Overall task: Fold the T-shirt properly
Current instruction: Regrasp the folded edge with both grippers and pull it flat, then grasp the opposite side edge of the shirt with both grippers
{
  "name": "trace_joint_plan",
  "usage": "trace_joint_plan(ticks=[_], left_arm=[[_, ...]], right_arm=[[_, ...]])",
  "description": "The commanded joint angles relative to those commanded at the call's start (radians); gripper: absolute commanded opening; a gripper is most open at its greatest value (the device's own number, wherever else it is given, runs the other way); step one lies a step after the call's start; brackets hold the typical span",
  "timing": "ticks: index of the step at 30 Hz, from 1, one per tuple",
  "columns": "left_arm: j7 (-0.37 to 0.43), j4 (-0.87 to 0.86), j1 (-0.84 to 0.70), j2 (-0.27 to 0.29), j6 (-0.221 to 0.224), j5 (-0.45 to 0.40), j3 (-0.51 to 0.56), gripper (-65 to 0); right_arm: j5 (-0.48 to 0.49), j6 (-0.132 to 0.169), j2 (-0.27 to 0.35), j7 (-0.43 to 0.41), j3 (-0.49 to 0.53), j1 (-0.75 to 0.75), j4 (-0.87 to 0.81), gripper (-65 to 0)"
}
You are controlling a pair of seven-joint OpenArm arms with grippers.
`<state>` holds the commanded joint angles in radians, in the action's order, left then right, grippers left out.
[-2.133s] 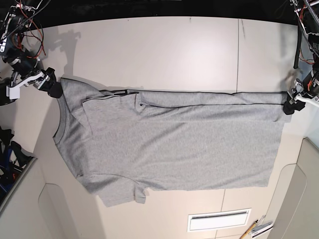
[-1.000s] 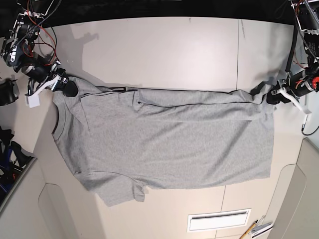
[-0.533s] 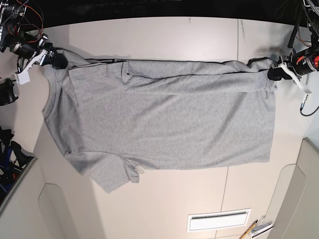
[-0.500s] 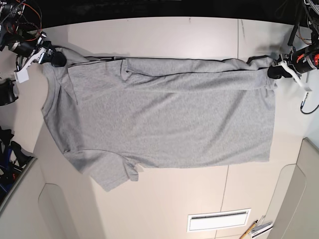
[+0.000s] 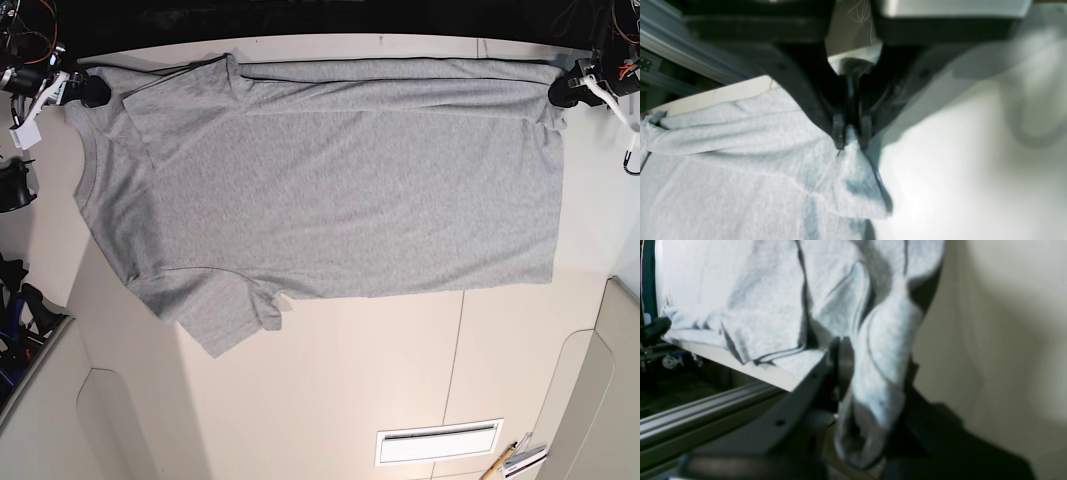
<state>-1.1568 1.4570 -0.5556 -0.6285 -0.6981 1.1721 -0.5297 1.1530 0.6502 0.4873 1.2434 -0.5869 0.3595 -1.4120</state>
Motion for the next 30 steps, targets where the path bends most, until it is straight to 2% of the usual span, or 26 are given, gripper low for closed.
trace_joint_plan(ticks=[10,11,12,14,15,16,19,23,27,30], left_arm=[[-0.011,0.049,-0.045,0.000,0.000,0.027,0.000,-65.0],[-0.011,0.049,-0.045,-0.001,0.000,0.042,0.000,-61.8],[-0.011,0.049,-0.045,-0.001,0.000,0.047,0.000,-53.0],[-0.011,0.049,-0.045,-0.001,0.000,0.051,0.000,-37.8],[-0.011,0.049,-0.045,-0.001,0.000,0.051,0.000,-32.8],[-0.011,0.049,-0.045,-0.001,0.000,0.051,-0.001,-31.1],[-0.011,0.050,-0.040,-0.004,0.000,0.052,-0.026,-31.0],[-0.009,0.071,-0.040,-0.007,0.000,0.072,-0.140,-31.0],[0.050,0.119,-0.040,-0.009,0.000,0.096,-0.269,-31.0],[0.099,0.134,-0.021,-0.035,0.000,0.080,-0.282,-31.0]], right_arm=[[0.006,-0.003,0.000,0.003,0.000,0.031,-0.003,-65.0],[0.006,-0.003,0.000,0.003,0.000,0.031,-0.003,-65.0],[0.007,-0.003,0.000,0.003,0.000,0.029,-0.003,-59.9],[0.007,-0.003,0.000,-0.018,0.000,0.029,-0.005,-44.0],[0.006,-0.003,0.000,-0.021,0.000,0.029,-0.008,-39.3],[0.006,-0.003,0.000,-0.021,-0.002,0.028,-0.014,-37.3],[0.002,-0.011,-0.001,-0.020,-0.031,0.003,-0.051,-37.2],[-0.014,-0.017,0.000,-0.027,-0.109,-0.060,-0.112,-37.2],[-0.118,-0.024,0.003,-0.139,-0.127,-0.153,-0.119,-37.2],[-0.197,-0.027,0.003,-0.233,-0.126,-0.238,-0.119,-37.1]])
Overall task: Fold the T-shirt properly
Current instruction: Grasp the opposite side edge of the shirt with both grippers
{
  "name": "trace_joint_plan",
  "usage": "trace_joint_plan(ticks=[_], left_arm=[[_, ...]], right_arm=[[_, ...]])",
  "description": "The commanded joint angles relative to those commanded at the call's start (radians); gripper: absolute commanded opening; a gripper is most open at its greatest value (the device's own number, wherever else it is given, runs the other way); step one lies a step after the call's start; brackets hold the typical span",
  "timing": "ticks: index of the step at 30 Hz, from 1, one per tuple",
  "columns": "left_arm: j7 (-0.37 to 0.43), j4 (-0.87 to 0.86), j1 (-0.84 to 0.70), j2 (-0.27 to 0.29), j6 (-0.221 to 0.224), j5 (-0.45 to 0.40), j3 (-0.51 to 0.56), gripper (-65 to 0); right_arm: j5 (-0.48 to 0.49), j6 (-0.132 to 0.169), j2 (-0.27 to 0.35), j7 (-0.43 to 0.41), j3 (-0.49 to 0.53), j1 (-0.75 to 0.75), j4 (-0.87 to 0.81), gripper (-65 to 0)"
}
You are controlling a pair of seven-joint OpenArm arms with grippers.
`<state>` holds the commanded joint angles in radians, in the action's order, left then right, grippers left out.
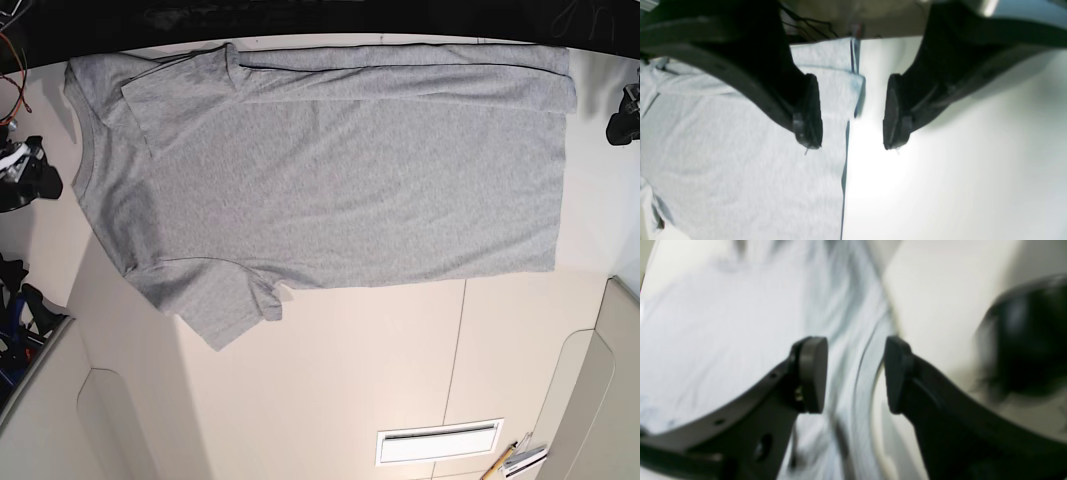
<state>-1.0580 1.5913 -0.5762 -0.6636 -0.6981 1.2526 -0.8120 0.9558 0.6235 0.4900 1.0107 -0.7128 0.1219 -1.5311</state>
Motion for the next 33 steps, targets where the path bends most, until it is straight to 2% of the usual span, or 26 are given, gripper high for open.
trace_joint_plan(ticks=[3,8,12,15,17,23,27,33], left_arm=[[0.000,-0.001,0.084,-0.002,0.000,-0.032,0.000,-31.0],[0.019,-0.025,0.212,-0.002,0.000,-0.078,0.033,-31.0],[0.070,-0.117,0.319,-0.002,0.000,-0.164,0.158,-30.6],[0.116,-0.203,0.406,-0.002,0.000,-0.235,0.259,-26.1],[0.158,-0.265,0.472,-0.002,0.000,-0.292,0.310,-25.7],[0.273,-0.533,0.676,-0.002,0.000,-0.404,0.445,-25.7],[0.300,-0.666,0.764,0.003,0.000,-0.408,0.519,-25.7],[0.322,-0.735,0.795,0.027,0.000,-0.409,0.606,-25.7]], right_arm=[[-0.037,-0.011,0.000,-0.017,0.005,-0.100,0.008,-36.9],[-0.111,-0.011,0.000,-0.080,0.083,-0.252,0.115,-28.8],[-0.188,-0.011,0.000,-0.156,0.183,-0.380,0.288,-28.8],[-0.231,-0.011,0.000,-0.200,0.246,-0.455,0.422,-28.8],[-0.264,-0.011,-0.001,-0.231,0.282,-0.494,0.504,-28.8],[-0.349,-0.011,-0.025,-0.328,0.332,-0.546,0.660,-28.8],[-0.400,-0.011,-0.042,-0.382,0.332,-0.545,0.711,-28.8],[-0.407,-0.010,-0.060,-0.385,0.332,-0.545,0.772,-28.8]])
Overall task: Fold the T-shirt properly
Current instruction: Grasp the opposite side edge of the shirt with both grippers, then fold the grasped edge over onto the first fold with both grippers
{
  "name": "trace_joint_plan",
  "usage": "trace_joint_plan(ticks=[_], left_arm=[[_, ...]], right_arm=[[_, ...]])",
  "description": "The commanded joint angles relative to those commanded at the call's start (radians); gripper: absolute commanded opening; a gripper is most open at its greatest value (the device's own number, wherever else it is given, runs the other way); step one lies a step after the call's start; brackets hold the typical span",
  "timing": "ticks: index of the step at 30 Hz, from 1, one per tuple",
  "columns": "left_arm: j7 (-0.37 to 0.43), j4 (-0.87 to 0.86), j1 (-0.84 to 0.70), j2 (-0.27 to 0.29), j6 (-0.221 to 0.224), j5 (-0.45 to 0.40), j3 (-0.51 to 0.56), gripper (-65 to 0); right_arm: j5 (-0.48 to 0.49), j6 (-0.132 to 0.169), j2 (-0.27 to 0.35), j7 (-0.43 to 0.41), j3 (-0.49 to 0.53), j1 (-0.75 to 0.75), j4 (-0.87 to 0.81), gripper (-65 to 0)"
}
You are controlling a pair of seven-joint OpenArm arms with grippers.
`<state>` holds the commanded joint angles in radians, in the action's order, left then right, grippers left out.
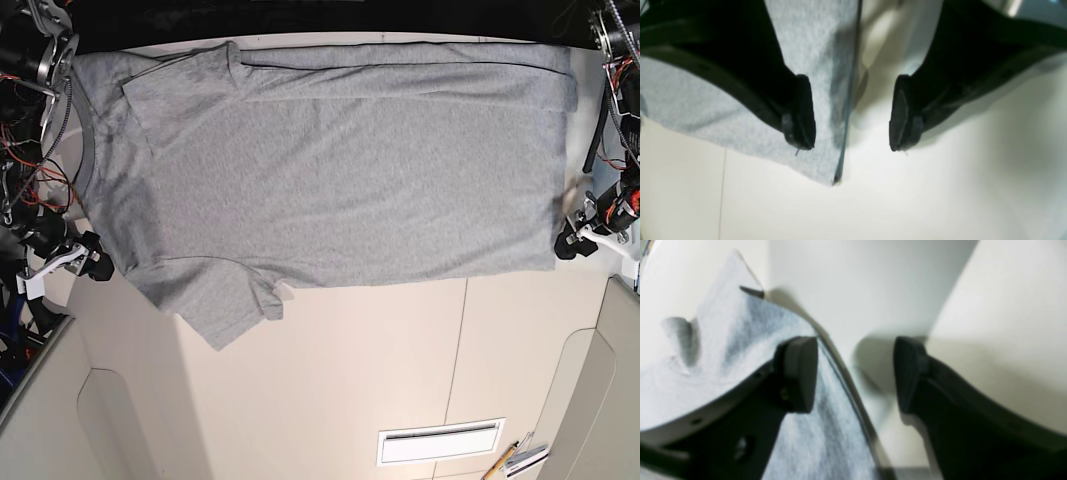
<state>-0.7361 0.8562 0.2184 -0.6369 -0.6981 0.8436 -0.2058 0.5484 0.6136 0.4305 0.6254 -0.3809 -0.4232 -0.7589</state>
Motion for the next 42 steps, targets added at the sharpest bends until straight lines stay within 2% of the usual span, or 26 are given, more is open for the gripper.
trace_joint_plan(ticks=[5,9,17,19,20,23,25,26,29,34,36,38,42], left_arm=[[-0.001,0.000,0.000,0.043,0.000,-0.003,0.011,-25.7],[-0.005,0.000,0.000,0.055,0.000,-0.002,0.011,-25.7],[-0.005,0.000,0.000,0.064,0.000,0.004,0.011,-25.9],[-0.005,0.000,0.000,0.068,0.000,0.003,0.011,-27.0],[-0.008,0.000,0.000,0.069,0.000,0.000,0.011,-30.6],[-0.008,0.000,0.001,0.069,0.000,0.001,0.011,-49.8],[-0.008,0.000,0.003,0.069,0.000,0.001,0.011,-59.7],[-0.008,0.000,0.006,0.069,0.000,0.001,0.011,-64.1],[-0.012,0.000,0.031,0.069,0.000,0.001,0.011,-65.0],[-0.134,0.009,0.104,0.063,0.000,0.028,0.011,-65.0],[-0.192,0.034,0.112,0.045,0.000,0.100,0.011,-65.0],[-0.262,0.069,0.111,0.021,0.000,0.156,0.011,-65.0],[-0.372,0.104,0.111,-0.022,0.000,0.269,0.011,-65.0]], right_arm=[[0.001,0.003,-0.051,0.003,0.005,0.000,0.000,-28.8],[0.001,0.004,-0.087,0.008,0.006,0.000,0.000,-28.8],[0.020,0.012,-0.104,0.035,0.035,0.000,-0.002,-29.1],[0.020,0.011,-0.104,0.035,0.052,0.000,-0.002,-34.0],[0.019,0.011,-0.104,0.037,0.061,0.000,-0.002,-38.5],[0.019,0.011,-0.103,0.038,0.073,0.000,-0.002,-54.4],[0.019,0.011,-0.103,0.045,0.073,0.000,-0.002,-65.0],[0.019,0.011,-0.103,0.054,0.073,0.000,-0.003,-65.0],[0.019,0.011,-0.103,0.068,0.073,0.000,-0.016,-65.0],[0.020,0.011,-0.103,0.132,0.073,0.000,-0.100,-65.0],[0.041,0.011,-0.095,0.185,0.073,0.003,-0.151,-65.0],[0.102,0.011,-0.078,0.233,0.073,0.015,-0.200,-65.0],[0.171,0.012,-0.038,0.269,0.073,0.043,-0.280,-65.0]])
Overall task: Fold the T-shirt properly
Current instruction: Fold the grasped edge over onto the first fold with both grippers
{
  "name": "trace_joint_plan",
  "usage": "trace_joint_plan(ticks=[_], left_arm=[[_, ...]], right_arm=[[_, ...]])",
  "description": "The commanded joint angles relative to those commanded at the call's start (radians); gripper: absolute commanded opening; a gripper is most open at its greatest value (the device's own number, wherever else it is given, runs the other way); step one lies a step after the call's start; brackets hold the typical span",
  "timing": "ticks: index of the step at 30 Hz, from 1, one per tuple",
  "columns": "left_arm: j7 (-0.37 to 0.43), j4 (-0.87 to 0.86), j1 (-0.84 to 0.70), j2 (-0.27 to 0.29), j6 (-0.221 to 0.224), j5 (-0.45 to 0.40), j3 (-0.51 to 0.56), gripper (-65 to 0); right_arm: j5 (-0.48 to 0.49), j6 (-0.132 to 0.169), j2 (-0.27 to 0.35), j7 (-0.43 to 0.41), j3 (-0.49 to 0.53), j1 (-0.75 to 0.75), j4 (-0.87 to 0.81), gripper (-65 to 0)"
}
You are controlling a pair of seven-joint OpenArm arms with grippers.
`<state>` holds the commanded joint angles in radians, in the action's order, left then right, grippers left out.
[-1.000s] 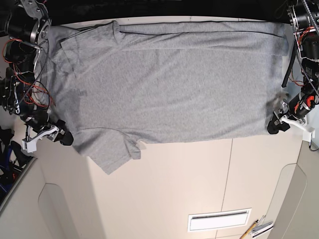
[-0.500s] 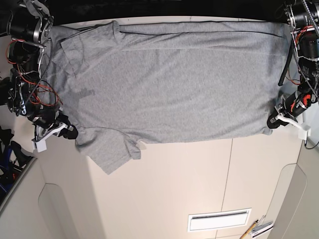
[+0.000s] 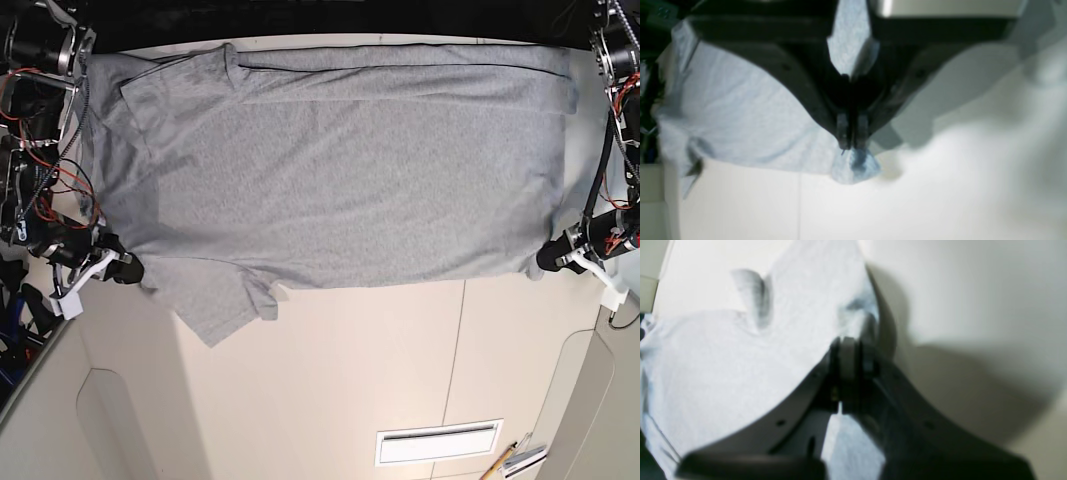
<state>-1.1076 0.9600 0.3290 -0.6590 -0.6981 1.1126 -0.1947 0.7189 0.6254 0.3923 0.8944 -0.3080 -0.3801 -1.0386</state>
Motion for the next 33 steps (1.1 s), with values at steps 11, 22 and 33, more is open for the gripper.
trace_joint_plan(ticks=[11,22,33], left_arm=[[-0.184,0.092,-0.098,-0.098,0.000,0.197,0.000,-65.0],[-0.202,0.305,-0.328,-0.145,0.000,0.196,-0.002,-65.0],[-0.182,0.323,-0.415,-0.107,0.000,0.184,-0.002,-65.0]], right_arm=[[0.102,0.000,0.082,0.049,-0.001,0.193,-0.222,-65.0],[0.113,0.000,0.129,0.075,-0.005,0.329,-0.332,-65.0],[0.083,-0.009,0.120,0.074,-0.007,0.411,-0.331,-41.9]])
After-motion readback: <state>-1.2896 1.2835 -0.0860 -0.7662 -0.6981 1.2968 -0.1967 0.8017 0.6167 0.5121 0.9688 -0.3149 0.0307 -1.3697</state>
